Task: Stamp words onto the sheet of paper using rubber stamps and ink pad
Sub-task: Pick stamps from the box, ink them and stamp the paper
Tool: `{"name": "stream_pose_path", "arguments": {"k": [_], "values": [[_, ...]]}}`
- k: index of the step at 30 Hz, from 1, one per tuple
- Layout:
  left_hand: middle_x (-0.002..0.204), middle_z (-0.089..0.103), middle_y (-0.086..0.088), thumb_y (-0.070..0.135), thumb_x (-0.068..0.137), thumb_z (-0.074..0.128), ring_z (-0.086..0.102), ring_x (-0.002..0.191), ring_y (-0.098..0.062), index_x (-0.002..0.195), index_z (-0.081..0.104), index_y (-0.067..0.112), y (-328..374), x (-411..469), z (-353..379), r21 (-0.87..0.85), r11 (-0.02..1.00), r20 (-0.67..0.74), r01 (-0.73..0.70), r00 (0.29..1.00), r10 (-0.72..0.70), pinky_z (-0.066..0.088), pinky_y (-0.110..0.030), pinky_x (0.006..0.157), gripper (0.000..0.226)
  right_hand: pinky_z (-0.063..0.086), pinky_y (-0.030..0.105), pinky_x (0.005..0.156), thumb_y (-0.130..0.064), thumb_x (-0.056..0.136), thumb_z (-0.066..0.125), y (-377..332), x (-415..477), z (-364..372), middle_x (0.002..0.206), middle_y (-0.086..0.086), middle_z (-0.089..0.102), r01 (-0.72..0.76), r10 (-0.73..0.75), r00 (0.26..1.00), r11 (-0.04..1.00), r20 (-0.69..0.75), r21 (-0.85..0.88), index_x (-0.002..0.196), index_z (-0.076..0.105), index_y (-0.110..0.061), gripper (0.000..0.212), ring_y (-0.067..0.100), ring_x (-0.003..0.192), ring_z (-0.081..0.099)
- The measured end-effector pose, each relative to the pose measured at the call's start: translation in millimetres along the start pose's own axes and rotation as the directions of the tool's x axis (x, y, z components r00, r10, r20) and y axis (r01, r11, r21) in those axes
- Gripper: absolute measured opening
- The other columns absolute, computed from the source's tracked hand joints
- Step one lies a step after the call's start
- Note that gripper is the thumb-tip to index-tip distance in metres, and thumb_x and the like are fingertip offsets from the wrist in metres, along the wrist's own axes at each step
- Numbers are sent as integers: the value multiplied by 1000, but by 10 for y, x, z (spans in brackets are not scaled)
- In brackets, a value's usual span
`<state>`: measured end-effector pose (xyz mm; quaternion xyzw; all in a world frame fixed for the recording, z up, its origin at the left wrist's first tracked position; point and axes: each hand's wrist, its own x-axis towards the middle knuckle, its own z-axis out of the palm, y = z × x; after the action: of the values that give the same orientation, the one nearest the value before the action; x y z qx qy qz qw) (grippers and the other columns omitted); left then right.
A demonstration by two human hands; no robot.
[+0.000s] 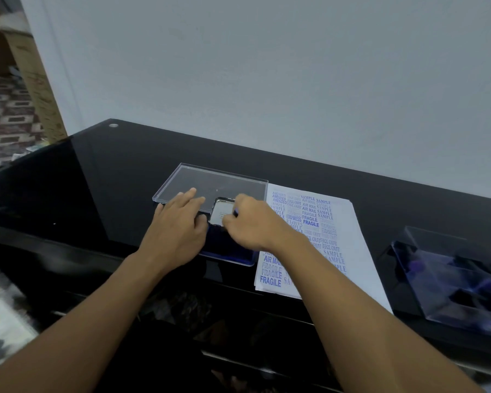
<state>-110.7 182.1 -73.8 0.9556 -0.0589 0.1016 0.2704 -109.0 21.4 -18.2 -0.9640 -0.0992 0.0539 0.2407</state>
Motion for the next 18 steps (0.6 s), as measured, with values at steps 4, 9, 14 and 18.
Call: {"name": "stream_pose_path", "arguments": {"k": [4,9,14,18], "values": [[162,23,-1,24,101,41,16,150,-16,149,41,18,186,-20,-54,-34,999,3,-27,1000,27,17,-47,122,48,43,32,63,-27,95,54,185,-74,-242,92,3,59,4,-6,998,1000,-57,-24,90,52,-15,13,22,83,57],[161,27,-2,23,100,44,21,149,-18,146,46,16,579,-50,-1,-38,989,24,-140,990,141,17,-46,121,46,46,26,56,-24,89,63,463,-321,-535,73,4,71,-69,70,995,997,-76,20,85,60,-13,12,14,66,64],[160,30,0,29,101,41,22,147,-17,144,47,19,971,-102,124,-72,973,59,-221,972,225,15,-39,119,45,41,24,54,-22,90,59,757,-647,-734,65,0,74,-154,153,988,988,-29,-4,87,58,-11,12,4,53,54],[162,24,2,29,103,39,16,149,-14,149,40,19,1263,-146,288,-76,962,119,-261,956,268,12,-37,122,46,41,26,55,-22,91,55,969,-886,-818,69,2,74,-203,204,979,978,13,-46,91,58,-11,12,9,56,54]]}}
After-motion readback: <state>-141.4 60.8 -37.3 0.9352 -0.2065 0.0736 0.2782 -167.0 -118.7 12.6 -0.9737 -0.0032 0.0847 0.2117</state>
